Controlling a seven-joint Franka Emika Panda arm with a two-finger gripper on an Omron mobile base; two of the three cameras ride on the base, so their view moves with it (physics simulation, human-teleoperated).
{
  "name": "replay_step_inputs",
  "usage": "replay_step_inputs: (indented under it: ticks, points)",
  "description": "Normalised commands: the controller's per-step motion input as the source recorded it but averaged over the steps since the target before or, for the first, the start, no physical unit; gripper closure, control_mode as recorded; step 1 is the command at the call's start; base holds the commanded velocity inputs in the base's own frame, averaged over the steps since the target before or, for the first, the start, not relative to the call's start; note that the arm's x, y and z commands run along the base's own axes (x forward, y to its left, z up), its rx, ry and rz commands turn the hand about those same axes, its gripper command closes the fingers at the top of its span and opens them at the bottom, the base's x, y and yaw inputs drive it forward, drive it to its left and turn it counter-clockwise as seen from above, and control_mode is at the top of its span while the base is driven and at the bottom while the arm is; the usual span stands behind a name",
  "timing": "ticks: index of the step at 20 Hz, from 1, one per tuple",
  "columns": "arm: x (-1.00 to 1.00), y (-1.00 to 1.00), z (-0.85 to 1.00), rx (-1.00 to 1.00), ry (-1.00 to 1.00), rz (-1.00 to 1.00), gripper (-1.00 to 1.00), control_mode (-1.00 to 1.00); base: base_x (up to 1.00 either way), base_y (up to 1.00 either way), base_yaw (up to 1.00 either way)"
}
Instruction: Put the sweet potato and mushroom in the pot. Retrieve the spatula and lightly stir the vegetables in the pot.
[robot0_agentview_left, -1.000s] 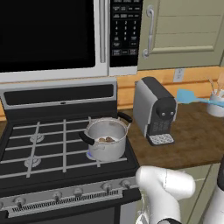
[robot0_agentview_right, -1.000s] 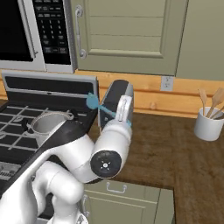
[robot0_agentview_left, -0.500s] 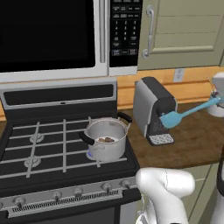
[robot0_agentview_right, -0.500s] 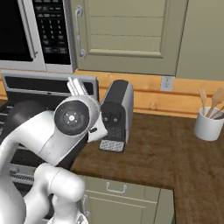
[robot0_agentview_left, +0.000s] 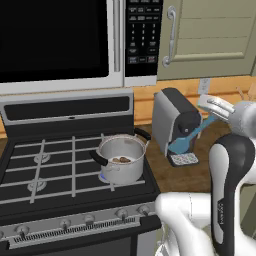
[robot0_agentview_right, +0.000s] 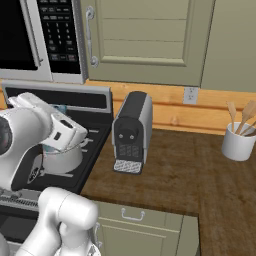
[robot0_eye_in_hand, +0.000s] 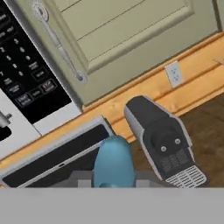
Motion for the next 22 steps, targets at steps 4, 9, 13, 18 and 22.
replay_step_inputs:
  ticks: [4,9,13,18,22]
  points:
    - [0.16,1.00,0.08,-0.36,-0.43,0.03,1.00,-1.00,0.00,0.00,0.00]
    - [0.25,0.91,0.17,-0.38,-0.06,0.03,1.00,-1.00,0.00,0.00,0.00]
    - [0.50,0.88,-0.36,-0.32,0.08,0.09,1.00,-1.00,0.00,0.00,0.00]
    - [0.75,0.50,-0.63,-0.12,0.08,0.09,1.00,-1.00,0.00,0.00,0.00]
    - [0.67,0.27,-0.73,-0.05,0.03,0.10,1.00,-1.00,0.00,0.00,0.00]
